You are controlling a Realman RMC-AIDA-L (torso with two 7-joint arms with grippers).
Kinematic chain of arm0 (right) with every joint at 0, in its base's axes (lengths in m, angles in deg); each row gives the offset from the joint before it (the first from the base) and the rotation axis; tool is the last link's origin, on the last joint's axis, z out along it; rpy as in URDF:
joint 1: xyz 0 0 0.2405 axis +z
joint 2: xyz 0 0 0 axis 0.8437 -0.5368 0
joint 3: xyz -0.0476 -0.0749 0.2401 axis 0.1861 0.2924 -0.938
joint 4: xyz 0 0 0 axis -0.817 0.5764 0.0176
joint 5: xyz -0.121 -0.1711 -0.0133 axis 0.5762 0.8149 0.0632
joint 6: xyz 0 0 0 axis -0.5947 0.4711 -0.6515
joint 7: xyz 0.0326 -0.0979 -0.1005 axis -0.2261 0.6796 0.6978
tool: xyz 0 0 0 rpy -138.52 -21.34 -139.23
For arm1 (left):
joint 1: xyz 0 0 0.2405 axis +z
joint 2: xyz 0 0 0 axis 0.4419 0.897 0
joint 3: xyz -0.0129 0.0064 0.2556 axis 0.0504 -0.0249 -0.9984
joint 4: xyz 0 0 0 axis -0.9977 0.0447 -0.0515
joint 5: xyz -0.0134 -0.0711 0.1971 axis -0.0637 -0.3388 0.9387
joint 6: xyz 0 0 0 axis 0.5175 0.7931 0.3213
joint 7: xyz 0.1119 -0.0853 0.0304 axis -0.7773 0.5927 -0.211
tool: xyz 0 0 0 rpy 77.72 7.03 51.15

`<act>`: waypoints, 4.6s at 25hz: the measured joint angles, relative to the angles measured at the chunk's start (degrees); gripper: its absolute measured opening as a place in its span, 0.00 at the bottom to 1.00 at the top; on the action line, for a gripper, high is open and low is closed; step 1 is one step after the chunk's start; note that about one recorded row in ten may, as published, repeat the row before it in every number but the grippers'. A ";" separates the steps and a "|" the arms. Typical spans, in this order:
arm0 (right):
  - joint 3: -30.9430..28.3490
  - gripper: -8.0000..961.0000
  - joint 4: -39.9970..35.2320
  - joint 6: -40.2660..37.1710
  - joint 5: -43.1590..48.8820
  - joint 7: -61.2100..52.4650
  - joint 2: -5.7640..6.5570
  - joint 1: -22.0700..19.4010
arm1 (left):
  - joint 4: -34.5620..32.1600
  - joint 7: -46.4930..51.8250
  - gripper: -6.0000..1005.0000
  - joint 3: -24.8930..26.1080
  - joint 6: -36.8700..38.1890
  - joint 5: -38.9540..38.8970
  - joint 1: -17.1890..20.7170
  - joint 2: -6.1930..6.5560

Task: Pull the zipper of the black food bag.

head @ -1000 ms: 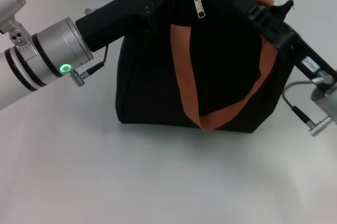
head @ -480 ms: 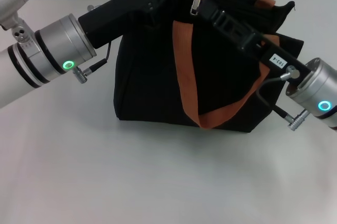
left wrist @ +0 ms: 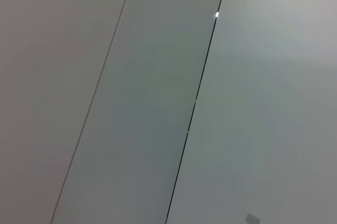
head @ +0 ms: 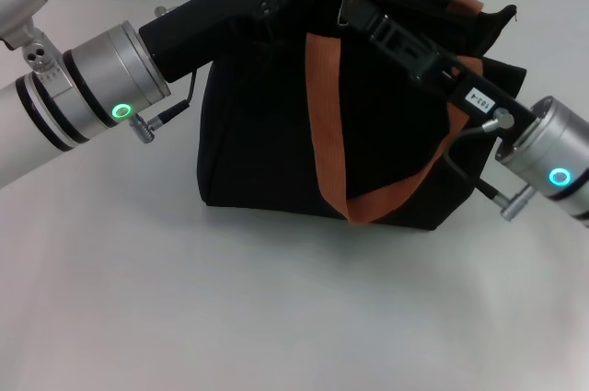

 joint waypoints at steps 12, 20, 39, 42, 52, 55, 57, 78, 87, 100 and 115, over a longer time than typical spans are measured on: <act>-0.09 0.34 0.88 2.60 -0.03 -0.95 0.00 1.33 | 0.18 0.00 0.03 0.05 0.11 -0.09 -0.05 -0.01; 0.19 0.34 0.86 3.21 0.20 -2.44 0.08 1.23 | 0.26 0.00 0.03 0.05 0.23 -0.04 -0.04 -0.05; 0.56 0.34 0.90 2.18 0.49 -2.62 0.01 2.14 | 0.70 -0.08 0.03 0.06 -0.47 -0.01 0.00 -0.09; 0.58 0.34 0.95 2.82 0.51 -2.74 0.00 2.25 | 0.71 -0.09 0.03 0.05 -0.52 0.03 0.12 -0.09; 0.48 0.27 0.97 2.53 0.53 -1.57 0.00 1.89 | 0.71 -0.17 0.03 0.14 -0.46 0.00 0.21 -0.09; 0.57 0.19 0.96 2.38 0.53 -1.56 0.01 1.85 | 0.70 -0.17 0.03 0.14 -0.29 0.00 0.21 -0.09; 0.65 0.12 0.96 2.39 0.53 -1.58 0.01 1.96 | 0.70 -0.17 0.03 0.14 -0.25 0.00 0.21 -0.09; 0.24 0.01 0.09 2.31 0.32 -4.20 0.35 -0.14 | 0.80 -0.91 0.03 0.13 0.66 -0.16 0.81 -0.09; 0.04 0.01 -1.90 2.35 0.00 -5.62 0.39 -2.32 | 0.79 -0.97 0.03 0.15 0.66 -0.68 1.17 -0.09; -0.05 0.01 -3.78 1.51 -0.03 -7.26 0.46 -4.99 | 0.70 -0.96 0.03 0.23 0.23 -1.43 1.36 -0.09; -1.05 0.00 -6.54 -0.19 -0.18 -8.87 0.37 -7.90 | 0.50 -0.96 0.02 0.33 0.17 -1.73 1.71 -0.09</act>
